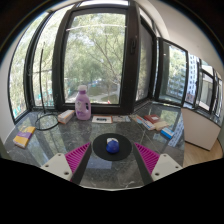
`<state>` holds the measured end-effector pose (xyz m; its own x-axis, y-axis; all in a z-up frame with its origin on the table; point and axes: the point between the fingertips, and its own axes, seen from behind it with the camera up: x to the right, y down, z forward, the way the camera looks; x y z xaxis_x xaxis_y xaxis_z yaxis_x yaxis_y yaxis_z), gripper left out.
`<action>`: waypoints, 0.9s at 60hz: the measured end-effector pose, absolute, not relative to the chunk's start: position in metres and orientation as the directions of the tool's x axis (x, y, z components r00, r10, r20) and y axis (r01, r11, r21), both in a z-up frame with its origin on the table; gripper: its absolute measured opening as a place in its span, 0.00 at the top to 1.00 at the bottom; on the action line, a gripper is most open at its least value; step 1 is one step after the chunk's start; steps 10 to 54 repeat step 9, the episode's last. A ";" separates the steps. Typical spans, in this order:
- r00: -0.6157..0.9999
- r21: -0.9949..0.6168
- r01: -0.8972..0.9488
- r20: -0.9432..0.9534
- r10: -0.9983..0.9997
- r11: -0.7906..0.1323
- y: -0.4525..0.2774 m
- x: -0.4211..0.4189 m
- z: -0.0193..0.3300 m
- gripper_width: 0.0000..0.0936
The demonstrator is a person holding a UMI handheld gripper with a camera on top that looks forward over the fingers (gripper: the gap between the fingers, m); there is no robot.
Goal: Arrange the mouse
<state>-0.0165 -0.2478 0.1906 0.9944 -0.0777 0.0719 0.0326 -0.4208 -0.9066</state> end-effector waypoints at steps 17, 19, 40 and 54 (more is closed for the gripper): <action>0.993 -0.908 0.040 0.081 -0.082 -0.417 -0.258 -0.016 0.196 0.09; 0.993 -0.908 0.040 0.081 -0.082 -0.417 -0.258 -0.016 0.196 0.09; 0.993 -0.908 0.040 0.081 -0.082 -0.417 -0.258 -0.016 0.196 0.09; 0.993 -0.908 0.040 0.081 -0.082 -0.417 -0.258 -0.016 0.196 0.09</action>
